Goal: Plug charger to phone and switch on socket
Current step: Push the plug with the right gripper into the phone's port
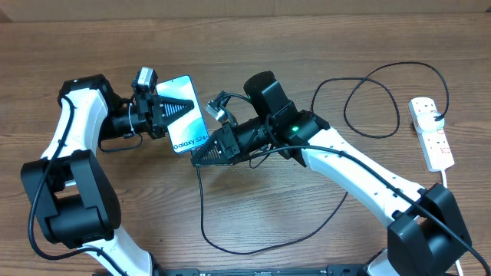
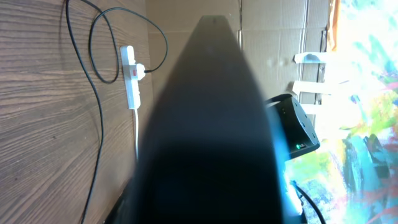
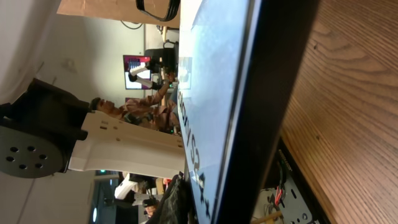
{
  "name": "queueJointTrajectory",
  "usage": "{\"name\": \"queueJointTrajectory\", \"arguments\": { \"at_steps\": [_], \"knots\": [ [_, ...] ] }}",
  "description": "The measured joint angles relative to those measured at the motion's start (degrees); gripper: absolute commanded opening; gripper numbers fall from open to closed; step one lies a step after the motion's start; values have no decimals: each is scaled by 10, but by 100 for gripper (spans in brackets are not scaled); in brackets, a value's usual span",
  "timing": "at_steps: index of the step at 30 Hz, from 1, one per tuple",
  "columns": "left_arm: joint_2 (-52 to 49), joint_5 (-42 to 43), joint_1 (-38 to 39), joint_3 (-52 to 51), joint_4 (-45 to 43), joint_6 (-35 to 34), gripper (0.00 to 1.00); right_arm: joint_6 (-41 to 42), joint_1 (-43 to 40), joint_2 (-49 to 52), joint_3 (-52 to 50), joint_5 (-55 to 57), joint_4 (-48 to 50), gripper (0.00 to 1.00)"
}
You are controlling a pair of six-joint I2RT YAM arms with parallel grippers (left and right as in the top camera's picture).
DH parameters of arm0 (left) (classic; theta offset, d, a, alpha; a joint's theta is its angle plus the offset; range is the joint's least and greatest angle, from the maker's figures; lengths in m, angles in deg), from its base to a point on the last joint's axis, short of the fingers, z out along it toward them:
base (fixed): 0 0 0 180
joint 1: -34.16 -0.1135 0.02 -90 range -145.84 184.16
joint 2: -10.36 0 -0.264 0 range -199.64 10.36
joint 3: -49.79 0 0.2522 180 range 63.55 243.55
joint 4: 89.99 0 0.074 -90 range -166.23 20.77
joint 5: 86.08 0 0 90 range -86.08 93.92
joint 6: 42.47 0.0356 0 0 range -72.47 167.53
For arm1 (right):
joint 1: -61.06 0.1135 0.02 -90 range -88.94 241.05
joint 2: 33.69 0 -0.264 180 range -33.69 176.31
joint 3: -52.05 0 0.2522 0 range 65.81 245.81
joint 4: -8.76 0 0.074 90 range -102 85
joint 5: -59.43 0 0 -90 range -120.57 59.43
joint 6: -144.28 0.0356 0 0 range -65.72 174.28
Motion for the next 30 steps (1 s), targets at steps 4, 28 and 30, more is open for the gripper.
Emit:
{"name": "queueJointTrajectory", "arguments": {
  "at_steps": [4, 28, 30],
  "knots": [
    [0, 0, 3, 4, -1, 0, 4, 3, -2, 0, -1, -2, 3, 4],
    [1, -85, 65, -5, 5, 15, 4, 7, -93, 4, 3, 45, 83, 100],
    [1, -84, 64, -5, 4, 15, 4, 4, -89, 4, 3, 29, 60, 100]
  ]
}}
